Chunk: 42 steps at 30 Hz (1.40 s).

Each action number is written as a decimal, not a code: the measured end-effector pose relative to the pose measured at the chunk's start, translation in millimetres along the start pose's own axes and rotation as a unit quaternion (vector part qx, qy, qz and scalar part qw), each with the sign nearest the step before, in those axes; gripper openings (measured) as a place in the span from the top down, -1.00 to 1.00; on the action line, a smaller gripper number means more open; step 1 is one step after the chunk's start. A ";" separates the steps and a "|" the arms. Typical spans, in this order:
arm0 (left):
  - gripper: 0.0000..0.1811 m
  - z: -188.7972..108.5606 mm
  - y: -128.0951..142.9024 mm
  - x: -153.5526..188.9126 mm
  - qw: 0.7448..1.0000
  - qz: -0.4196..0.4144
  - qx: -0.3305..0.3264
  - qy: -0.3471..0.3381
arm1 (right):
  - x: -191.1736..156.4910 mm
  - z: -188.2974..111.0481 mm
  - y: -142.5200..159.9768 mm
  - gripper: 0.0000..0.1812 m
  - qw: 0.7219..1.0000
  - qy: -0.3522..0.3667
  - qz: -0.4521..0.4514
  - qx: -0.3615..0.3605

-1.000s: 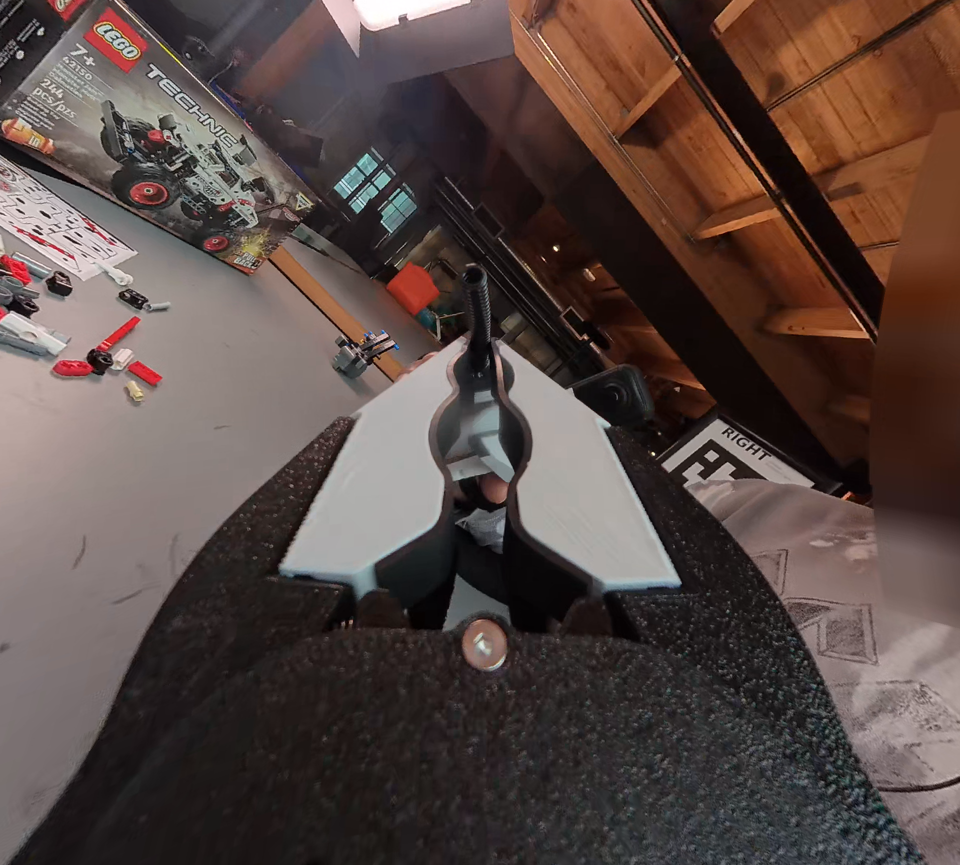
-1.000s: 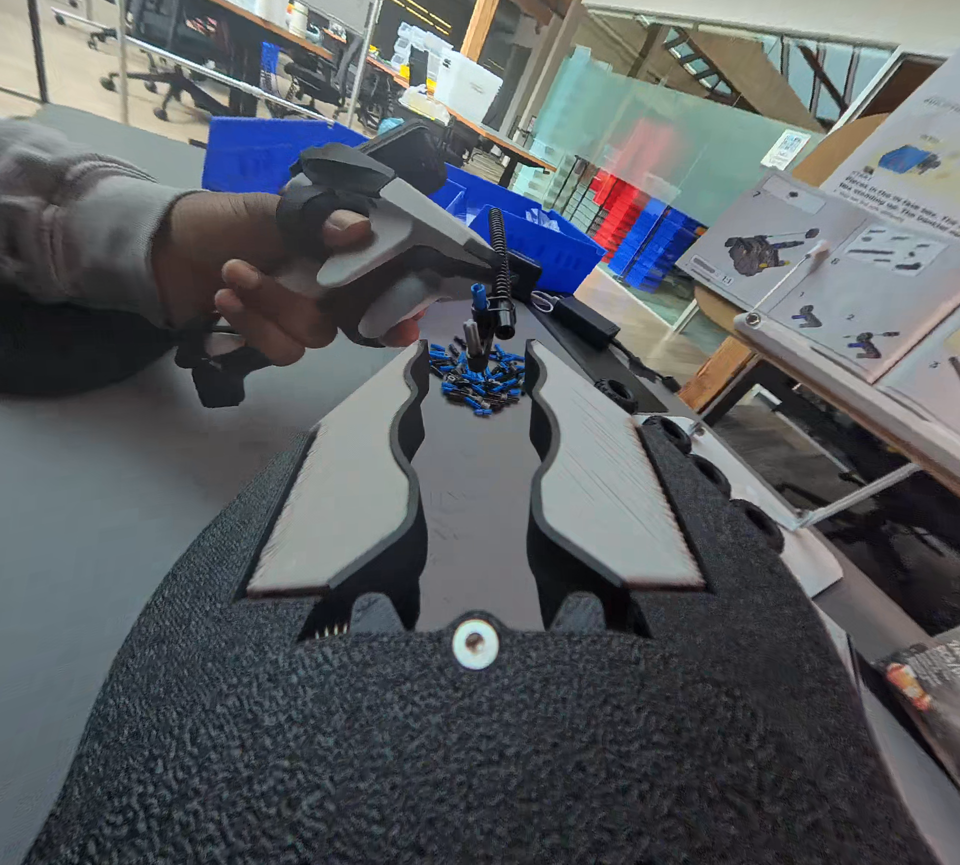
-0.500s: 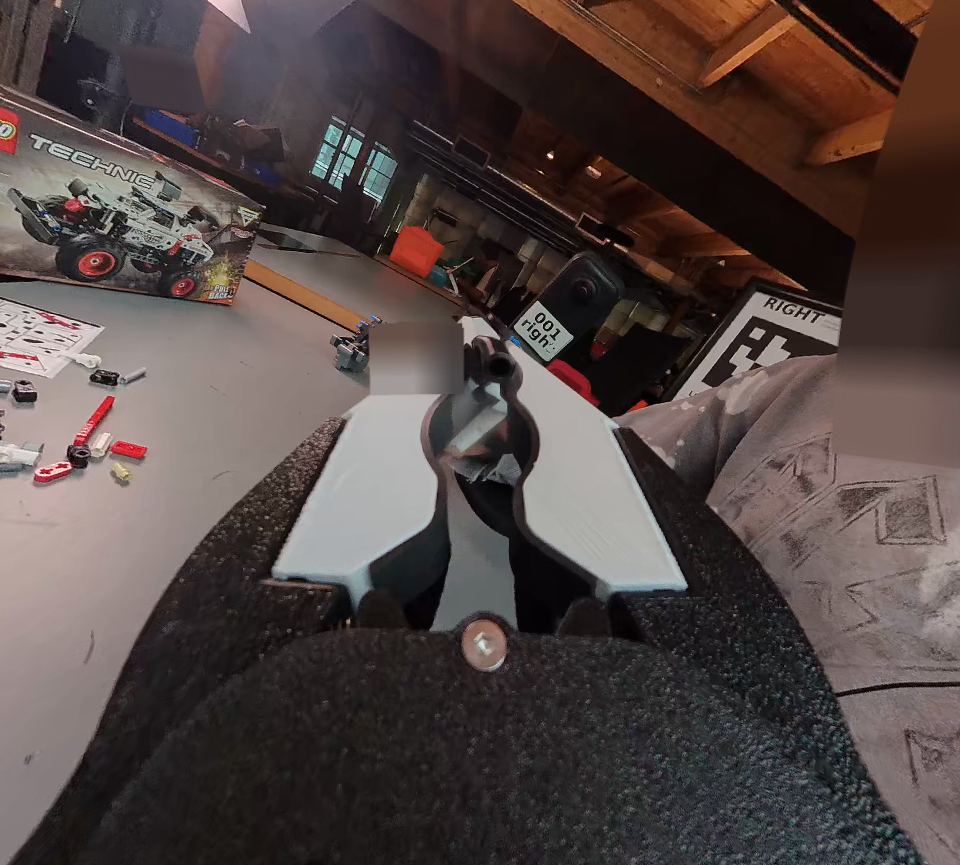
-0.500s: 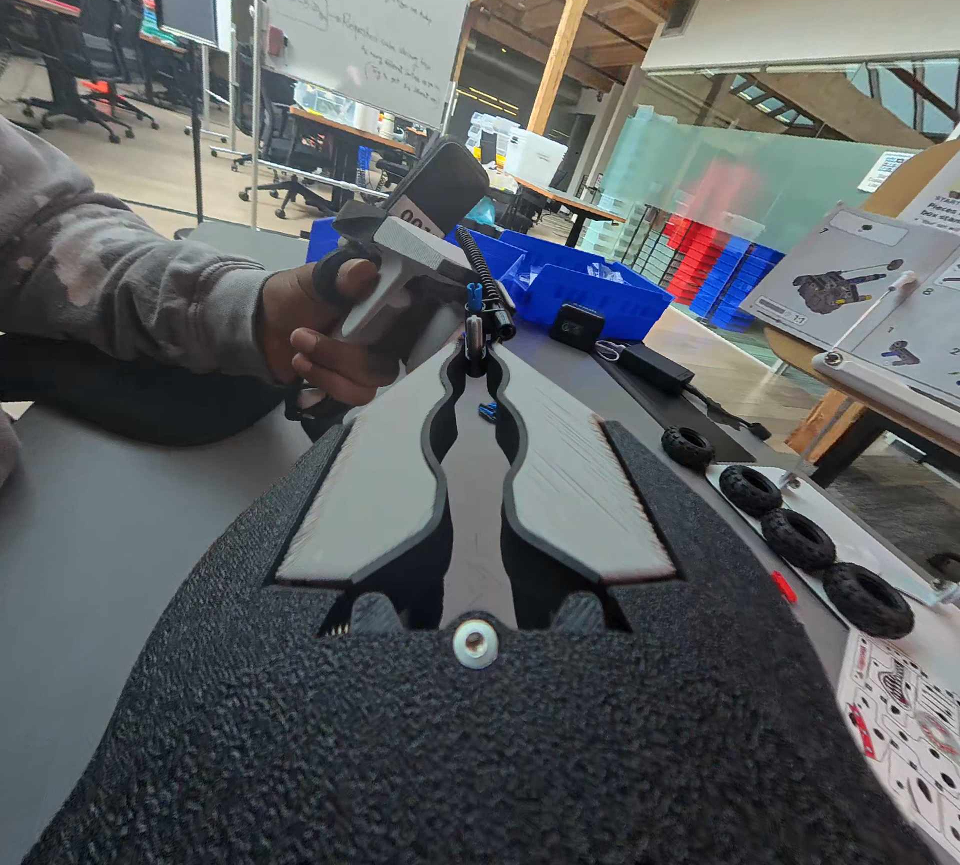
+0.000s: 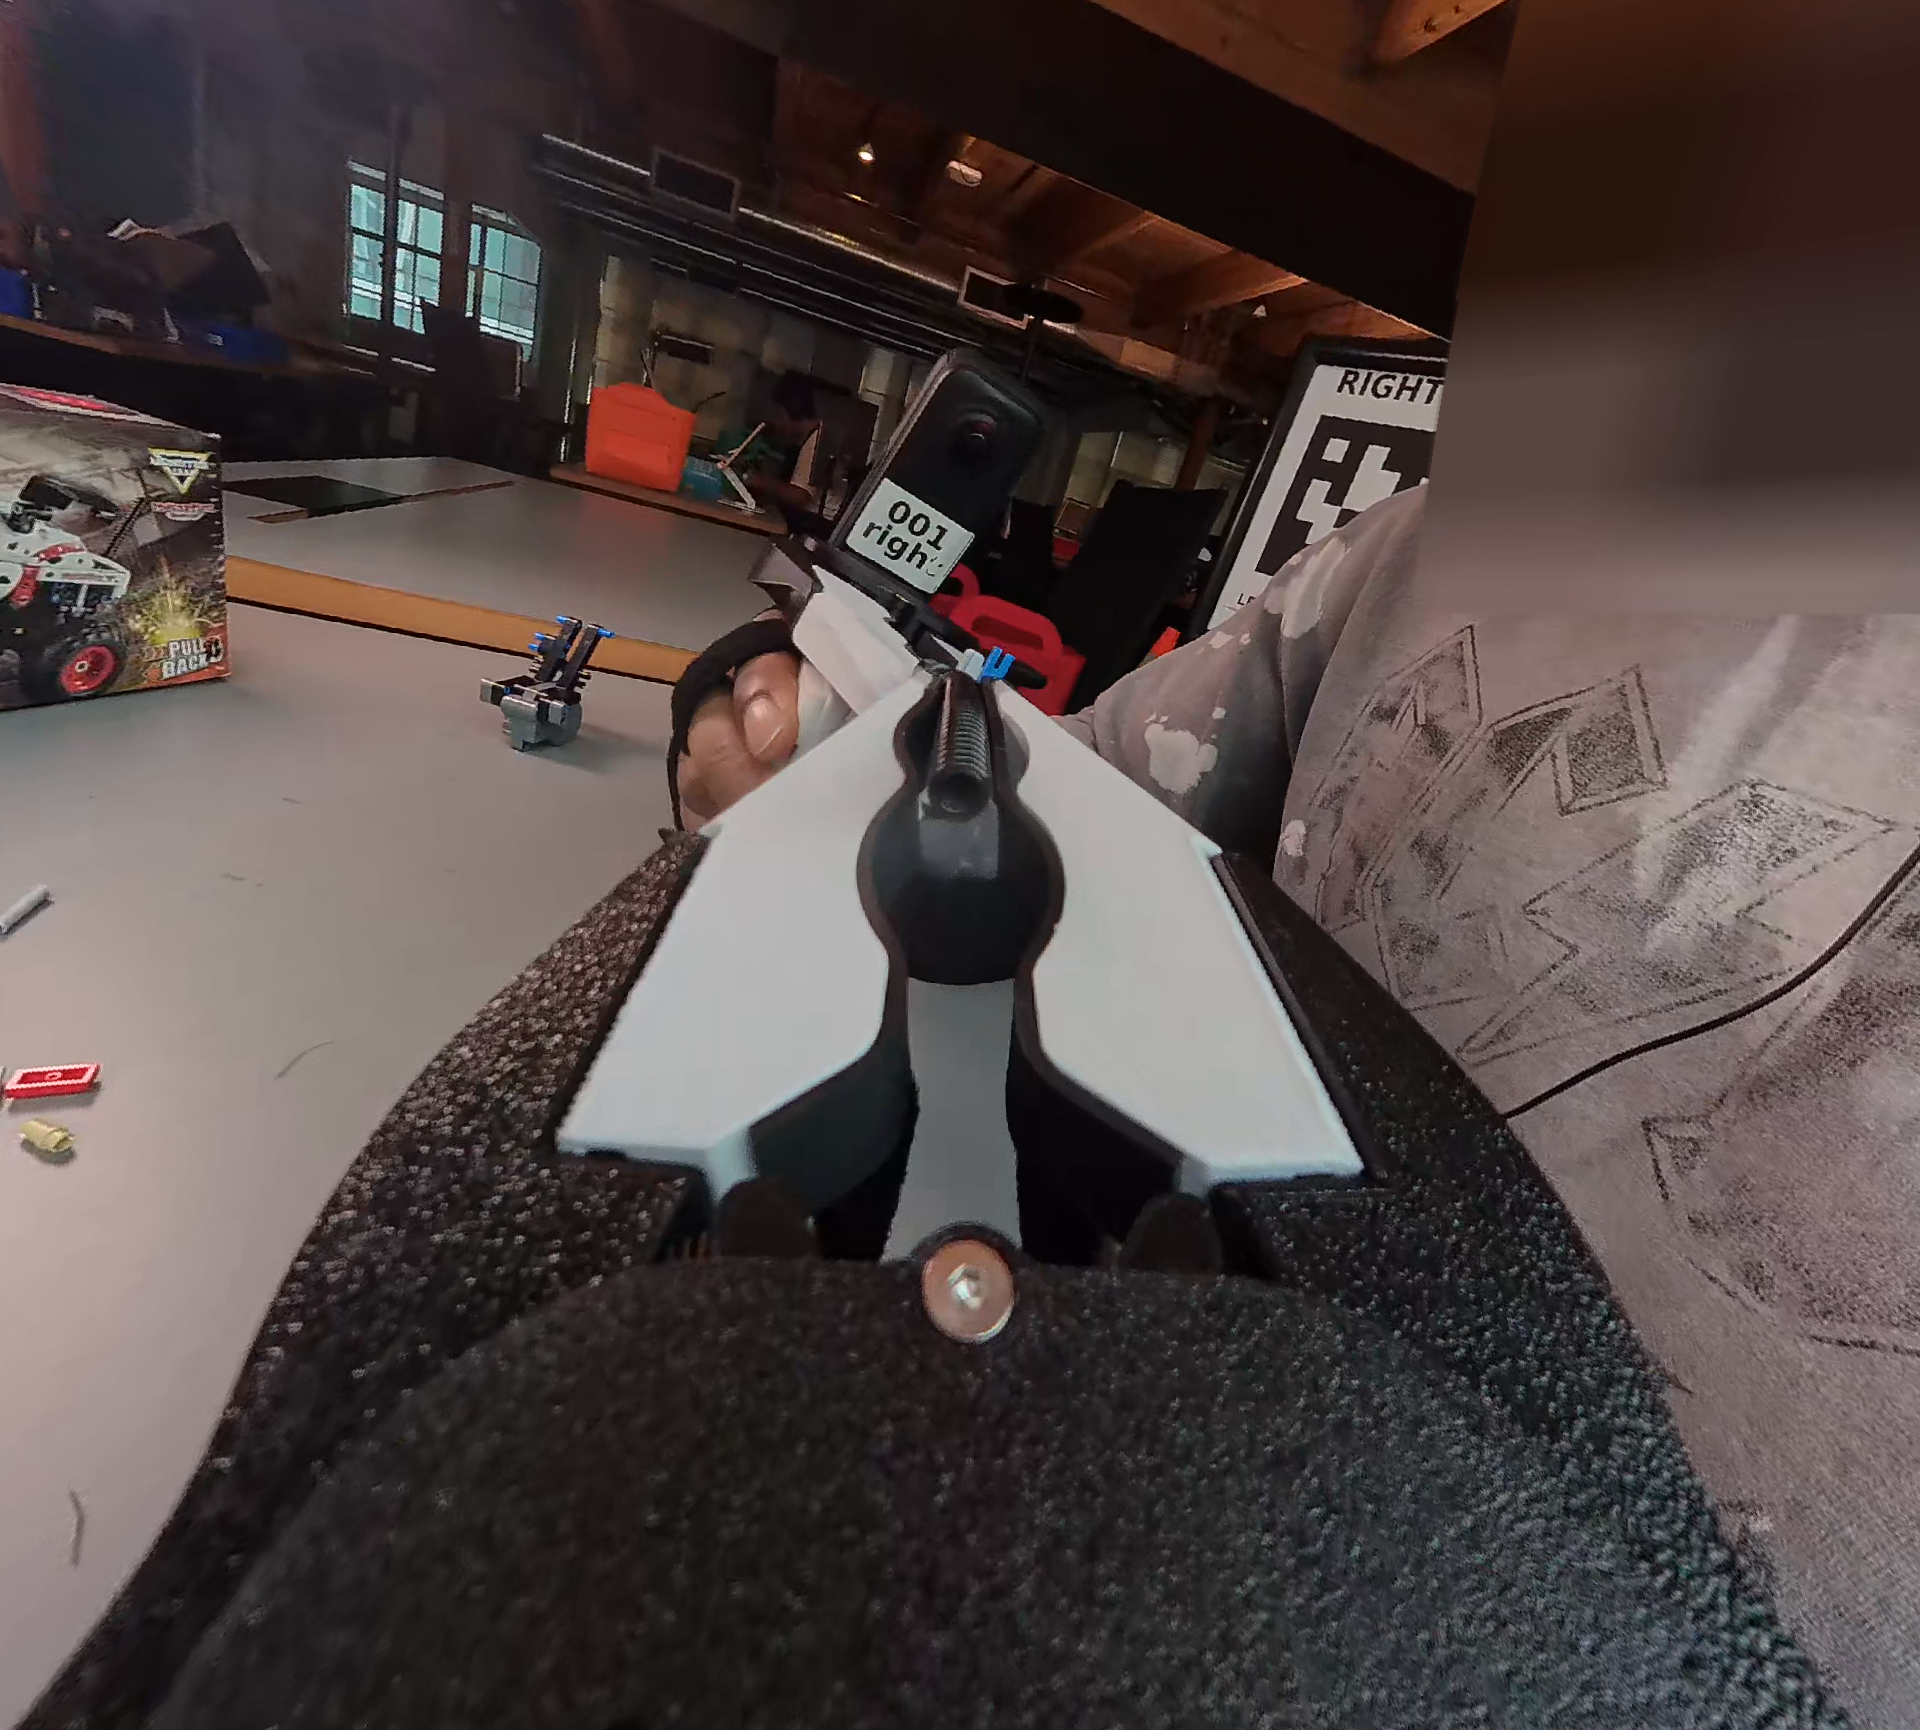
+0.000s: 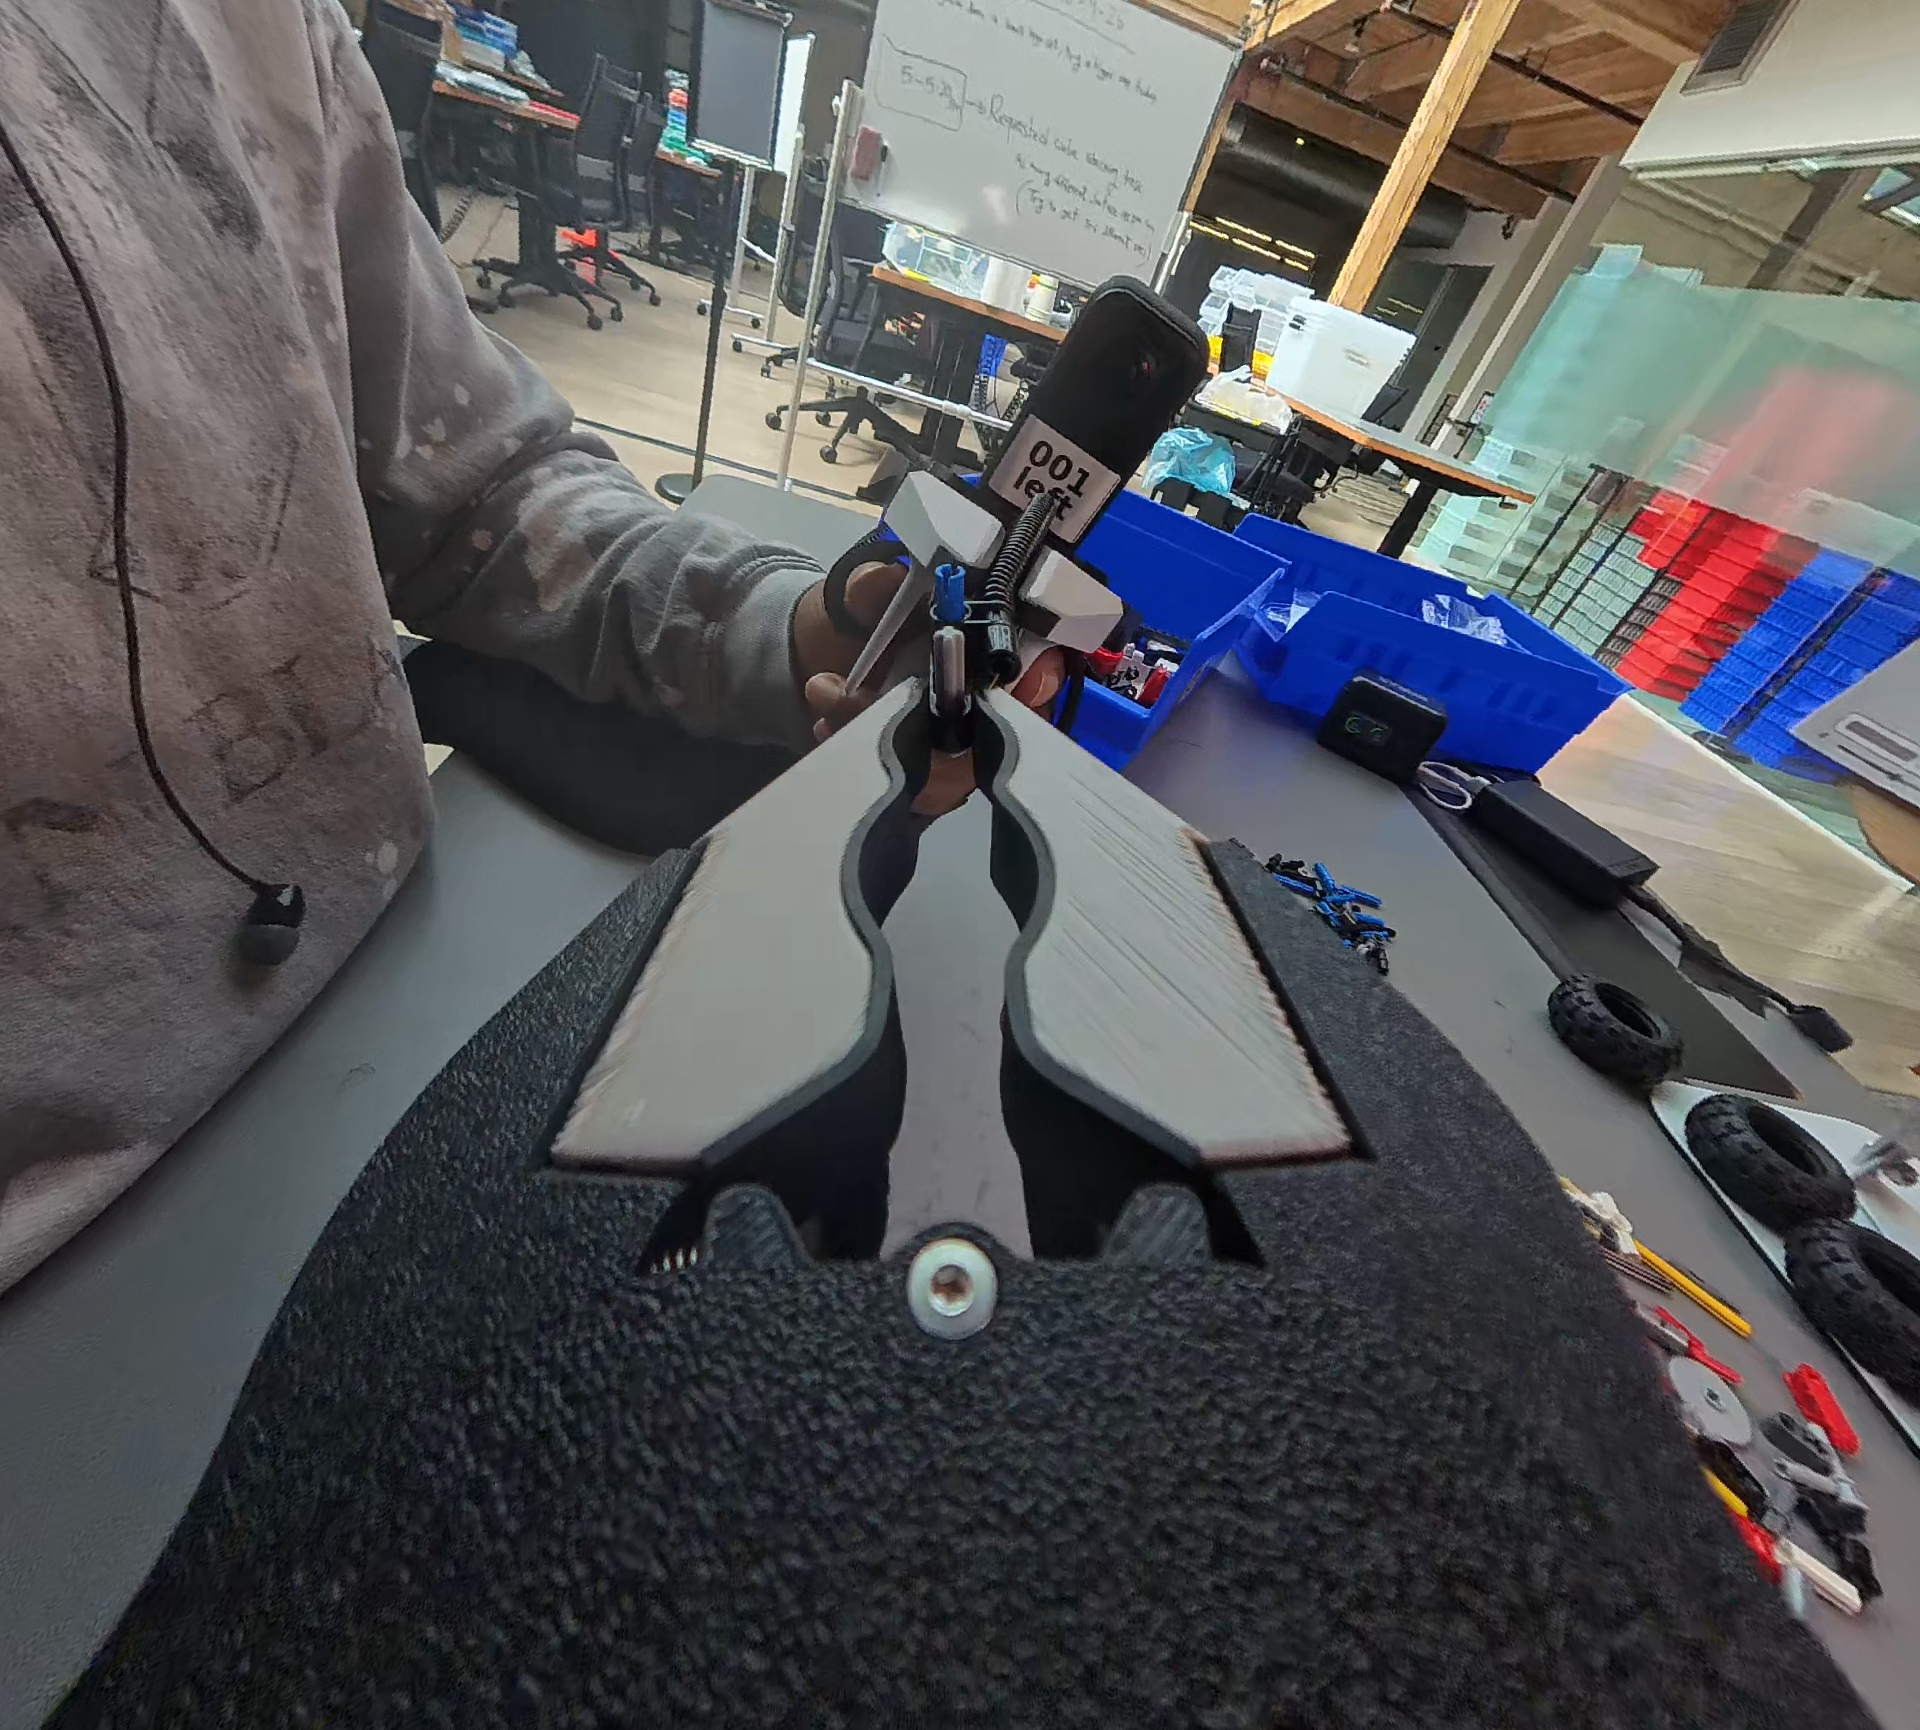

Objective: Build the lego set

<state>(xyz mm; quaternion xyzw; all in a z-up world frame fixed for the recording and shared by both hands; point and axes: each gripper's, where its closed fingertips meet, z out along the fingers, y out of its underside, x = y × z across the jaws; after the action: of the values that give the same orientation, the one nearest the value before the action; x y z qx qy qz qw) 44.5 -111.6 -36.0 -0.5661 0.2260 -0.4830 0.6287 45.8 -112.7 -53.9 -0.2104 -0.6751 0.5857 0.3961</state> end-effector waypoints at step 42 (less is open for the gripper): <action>0.70 -16.7 -5.6 6.1 0.998 0.068 -0.011 0.005 | -5.0 -5.1 1.1 0.92 0.996 0.030 -0.080 -0.036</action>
<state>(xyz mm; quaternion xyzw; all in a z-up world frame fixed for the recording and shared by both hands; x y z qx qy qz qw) 31.3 -124.5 -33.5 -0.5539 0.2725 -0.4396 0.6524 52.6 -113.0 -56.4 -0.1873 -0.6982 0.5207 0.4543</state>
